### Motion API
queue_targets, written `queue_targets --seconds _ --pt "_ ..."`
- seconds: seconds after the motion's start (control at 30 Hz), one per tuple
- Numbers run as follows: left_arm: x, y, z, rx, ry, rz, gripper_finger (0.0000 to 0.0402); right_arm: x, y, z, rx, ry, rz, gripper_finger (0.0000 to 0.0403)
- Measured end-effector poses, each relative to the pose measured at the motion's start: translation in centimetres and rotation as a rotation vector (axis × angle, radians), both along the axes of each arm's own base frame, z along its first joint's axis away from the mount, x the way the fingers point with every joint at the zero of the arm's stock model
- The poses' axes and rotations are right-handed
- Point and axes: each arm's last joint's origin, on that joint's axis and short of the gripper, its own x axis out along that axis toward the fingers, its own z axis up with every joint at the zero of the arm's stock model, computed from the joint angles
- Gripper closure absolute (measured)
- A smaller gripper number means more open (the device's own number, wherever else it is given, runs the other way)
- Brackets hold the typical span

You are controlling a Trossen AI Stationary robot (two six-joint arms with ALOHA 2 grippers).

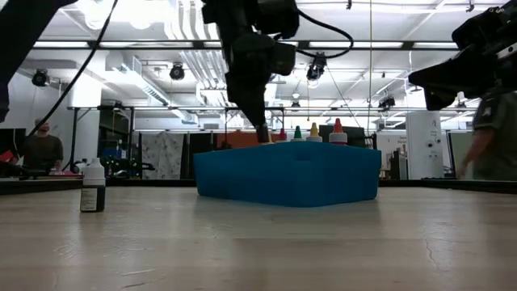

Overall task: Pick & Place food coloring
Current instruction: Put the orange food coloring bottle into the blue bin

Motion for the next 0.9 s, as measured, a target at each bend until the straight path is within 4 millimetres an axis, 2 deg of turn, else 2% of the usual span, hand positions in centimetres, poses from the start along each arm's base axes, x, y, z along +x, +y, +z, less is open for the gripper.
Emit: queue_targets --seconds 0.5,0.9 --pt "1.6 0.4 -3.7 0.001 0.065 -0.004 0.036 0.0 0.0 0.0 0.0 0.001 0.0 0.0394" --pt "2.2 0.7 -5.3 0.032 0.091 0.01 0.036 0.0 0.0 0.0 0.0 0.0 0.0 0.0394"
